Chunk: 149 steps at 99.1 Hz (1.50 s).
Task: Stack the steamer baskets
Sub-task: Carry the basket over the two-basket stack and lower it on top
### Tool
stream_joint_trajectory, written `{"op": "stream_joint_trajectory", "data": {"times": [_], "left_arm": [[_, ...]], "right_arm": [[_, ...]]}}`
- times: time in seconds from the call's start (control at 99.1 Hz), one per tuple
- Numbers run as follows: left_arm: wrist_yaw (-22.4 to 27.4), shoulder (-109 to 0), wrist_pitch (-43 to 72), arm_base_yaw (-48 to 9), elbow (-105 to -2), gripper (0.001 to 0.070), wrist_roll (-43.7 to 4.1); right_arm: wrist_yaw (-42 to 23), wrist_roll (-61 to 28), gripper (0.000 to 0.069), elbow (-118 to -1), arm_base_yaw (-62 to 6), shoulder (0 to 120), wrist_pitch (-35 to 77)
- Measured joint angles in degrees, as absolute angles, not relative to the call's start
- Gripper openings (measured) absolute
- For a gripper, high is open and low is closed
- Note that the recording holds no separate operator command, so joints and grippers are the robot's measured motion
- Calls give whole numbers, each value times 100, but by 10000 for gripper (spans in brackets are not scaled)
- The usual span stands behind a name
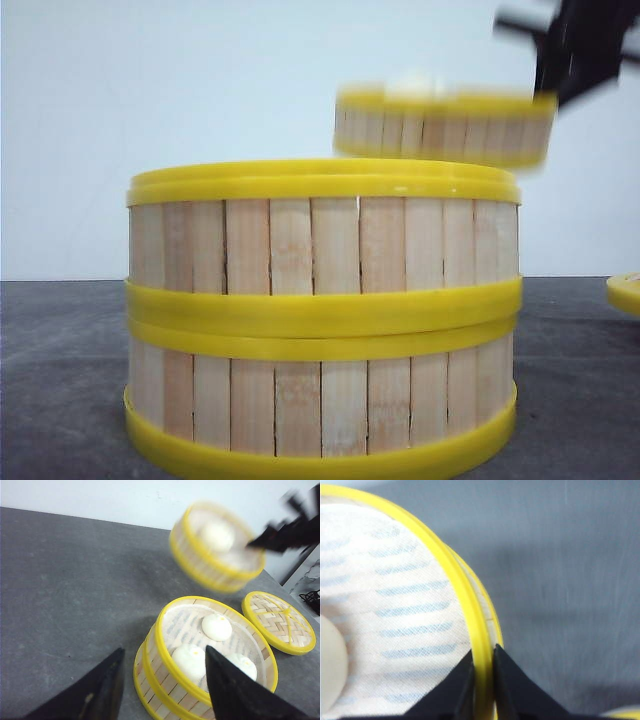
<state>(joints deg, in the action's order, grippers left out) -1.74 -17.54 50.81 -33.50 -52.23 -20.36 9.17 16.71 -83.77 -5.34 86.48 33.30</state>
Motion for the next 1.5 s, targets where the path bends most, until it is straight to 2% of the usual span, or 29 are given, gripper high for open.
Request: {"op": "stream_joint_trajectory", "data": {"times": [0.232, 0.545, 0.898, 1.099, 1.503], "left_arm": [[-174, -1754, 5081, -3350, -5223, 299, -2034], [-176, -1754, 5081, -3350, -5223, 299, -1951], [-183, -1754, 5078, -3350, -5223, 299, -1909], [-183, -1754, 5078, -3350, -5223, 299, -1907], [-183, -1754, 5111, -3350, -5223, 299, -1907]], "right_arm": [[1293, 1090, 31, -8567, -854, 7642, 4372], [1457, 401, 31, -8521, -1610, 7214, 5594], [1476, 202, 31, -7371, -2530, 7290, 5065], [1472, 320, 31, -7358, -2766, 7328, 4652], [1409, 342, 31, -7358, -2985, 7852, 4584]]}}
